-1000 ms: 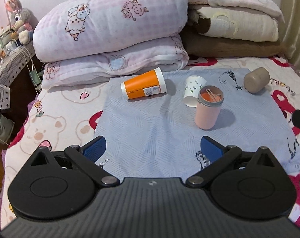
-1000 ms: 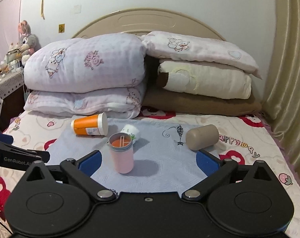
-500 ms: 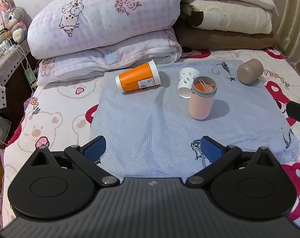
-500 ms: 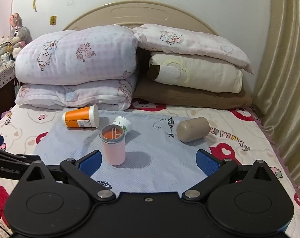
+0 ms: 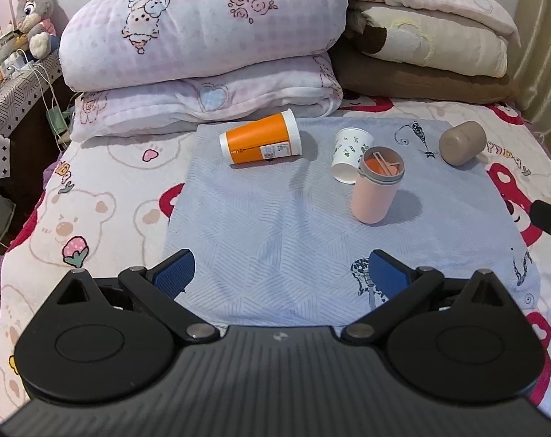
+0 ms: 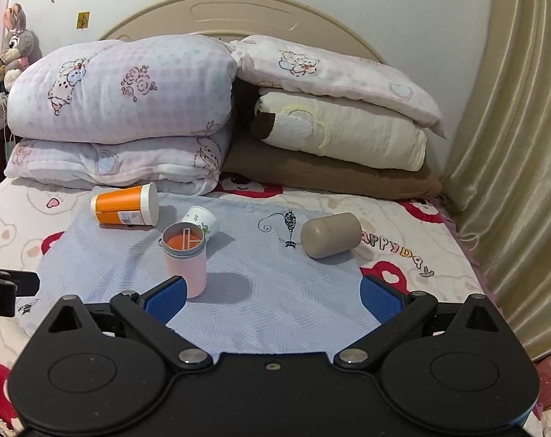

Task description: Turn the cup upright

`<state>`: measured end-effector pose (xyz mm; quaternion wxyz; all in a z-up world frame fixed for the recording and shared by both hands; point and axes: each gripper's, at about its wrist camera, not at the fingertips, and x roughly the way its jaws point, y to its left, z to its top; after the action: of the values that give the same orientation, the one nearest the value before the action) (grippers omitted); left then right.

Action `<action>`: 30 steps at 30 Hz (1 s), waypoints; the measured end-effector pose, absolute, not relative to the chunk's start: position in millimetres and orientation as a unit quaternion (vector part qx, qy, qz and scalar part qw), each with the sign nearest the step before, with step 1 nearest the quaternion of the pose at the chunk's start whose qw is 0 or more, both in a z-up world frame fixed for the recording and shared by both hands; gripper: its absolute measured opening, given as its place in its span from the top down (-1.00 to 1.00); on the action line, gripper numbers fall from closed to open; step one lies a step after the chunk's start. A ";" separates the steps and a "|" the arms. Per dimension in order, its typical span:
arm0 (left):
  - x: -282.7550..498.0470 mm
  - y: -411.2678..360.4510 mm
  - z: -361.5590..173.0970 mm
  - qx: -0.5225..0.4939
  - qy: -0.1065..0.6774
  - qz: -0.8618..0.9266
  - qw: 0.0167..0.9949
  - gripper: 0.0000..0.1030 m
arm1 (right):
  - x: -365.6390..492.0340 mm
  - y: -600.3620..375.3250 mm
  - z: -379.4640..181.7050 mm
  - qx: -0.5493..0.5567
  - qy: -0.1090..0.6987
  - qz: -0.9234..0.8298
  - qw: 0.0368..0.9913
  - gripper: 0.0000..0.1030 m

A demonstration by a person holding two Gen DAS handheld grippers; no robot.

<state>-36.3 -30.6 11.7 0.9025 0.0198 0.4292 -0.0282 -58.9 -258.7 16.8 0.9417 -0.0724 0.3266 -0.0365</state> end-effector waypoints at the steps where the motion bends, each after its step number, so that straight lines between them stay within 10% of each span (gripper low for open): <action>1: -36.5 -30.3 11.9 0.020 0.429 -0.028 0.902 -1.00 | -59.2 -259.2 17.0 -0.070 0.327 -0.035 0.942 -0.99; 30: -37.5 -19.3 15.2 0.008 0.425 -0.015 0.905 -1.00 | -60.6 -266.8 16.3 -0.027 0.327 -0.022 0.944 -1.00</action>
<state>-37.5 -19.3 15.2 0.9049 0.0077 0.4254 -0.0147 -60.6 -266.8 16.3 0.9444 -0.0266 0.3270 -0.0225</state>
